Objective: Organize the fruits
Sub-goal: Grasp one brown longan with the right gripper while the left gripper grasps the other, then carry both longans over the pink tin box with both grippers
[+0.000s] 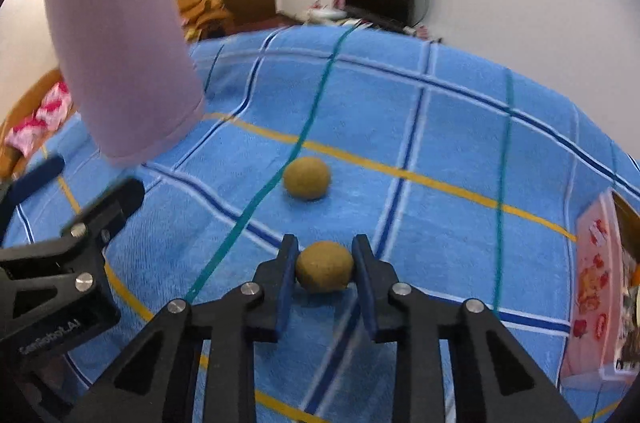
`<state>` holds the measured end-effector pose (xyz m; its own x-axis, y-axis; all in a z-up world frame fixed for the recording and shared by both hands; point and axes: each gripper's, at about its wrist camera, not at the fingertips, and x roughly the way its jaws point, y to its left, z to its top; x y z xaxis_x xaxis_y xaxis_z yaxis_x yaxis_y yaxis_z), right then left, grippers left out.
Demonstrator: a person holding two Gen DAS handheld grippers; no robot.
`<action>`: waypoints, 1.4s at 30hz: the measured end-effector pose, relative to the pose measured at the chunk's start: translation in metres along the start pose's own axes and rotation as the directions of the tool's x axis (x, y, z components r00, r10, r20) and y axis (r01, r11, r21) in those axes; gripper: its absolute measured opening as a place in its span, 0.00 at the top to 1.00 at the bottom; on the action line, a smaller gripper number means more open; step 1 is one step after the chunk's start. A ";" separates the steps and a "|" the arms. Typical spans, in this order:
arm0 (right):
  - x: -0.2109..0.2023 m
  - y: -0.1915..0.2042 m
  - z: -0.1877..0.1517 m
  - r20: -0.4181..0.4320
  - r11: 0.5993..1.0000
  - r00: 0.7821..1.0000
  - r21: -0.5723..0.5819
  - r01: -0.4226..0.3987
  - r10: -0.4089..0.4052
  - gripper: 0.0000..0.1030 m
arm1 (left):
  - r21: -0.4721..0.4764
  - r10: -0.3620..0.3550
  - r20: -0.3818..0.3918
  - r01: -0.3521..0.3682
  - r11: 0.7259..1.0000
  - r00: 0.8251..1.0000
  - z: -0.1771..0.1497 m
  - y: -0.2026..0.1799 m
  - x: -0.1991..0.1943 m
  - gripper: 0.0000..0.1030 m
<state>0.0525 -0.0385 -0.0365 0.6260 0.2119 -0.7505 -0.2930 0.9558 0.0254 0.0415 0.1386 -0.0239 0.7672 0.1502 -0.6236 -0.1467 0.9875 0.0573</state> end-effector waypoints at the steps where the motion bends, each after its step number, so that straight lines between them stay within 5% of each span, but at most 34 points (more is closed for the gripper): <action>1: -0.006 -0.004 -0.001 0.026 1.000 1.000 0.012 0.011 -0.011 0.71 | -0.001 -0.005 -0.002 0.005 1.000 1.000 0.000 0.000 0.000 0.00; 10: -0.064 -0.033 -0.018 0.258 0.984 0.949 0.049 0.174 -0.181 0.71 | 0.010 -0.113 -0.020 0.113 0.994 0.993 0.001 -0.023 -0.006 0.00; 17: -0.077 -0.052 -0.021 0.272 0.977 0.940 0.108 0.183 -0.206 0.71 | 0.086 -0.167 -0.057 0.171 0.981 0.984 0.030 -0.071 0.008 0.03; 21: -0.076 -0.058 -0.022 0.267 0.974 0.940 0.135 0.182 -0.212 0.71 | 0.047 -0.232 -0.125 0.240 0.970 0.965 0.037 -0.087 0.031 0.17; 27: -0.072 -0.060 -0.019 0.262 0.974 0.943 0.143 0.173 -0.206 0.71 | 0.072 -0.199 -0.173 0.214 0.974 0.965 0.034 -0.102 0.060 0.29; 30: -0.072 -0.061 -0.017 0.260 0.976 0.945 0.139 0.169 -0.200 0.71 | 0.041 -0.222 -0.234 0.238 0.970 0.946 0.034 -0.101 0.073 0.40; 34: -0.069 -0.059 -0.016 0.255 0.977 0.947 0.131 0.166 -0.195 0.71 | 0.027 -0.239 -0.229 0.251 0.968 0.944 0.035 -0.100 0.074 0.42; 39: -0.068 -0.055 -0.017 0.258 0.977 0.945 0.124 0.174 -0.201 0.71 | 0.020 -0.277 -0.222 0.288 0.957 0.935 0.033 -0.096 0.071 0.68; 42: -0.070 -0.055 -0.018 0.263 0.976 0.943 0.125 0.178 -0.205 0.71 | -0.002 -0.290 -0.216 0.296 0.955 0.933 0.031 -0.092 0.067 0.69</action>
<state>0.0121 -0.1091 0.0027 0.8404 0.0572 -0.5389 -0.0843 0.9961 -0.0258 0.1255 0.0594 -0.0472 0.6234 -0.1564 -0.7661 0.0859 0.9876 -0.1318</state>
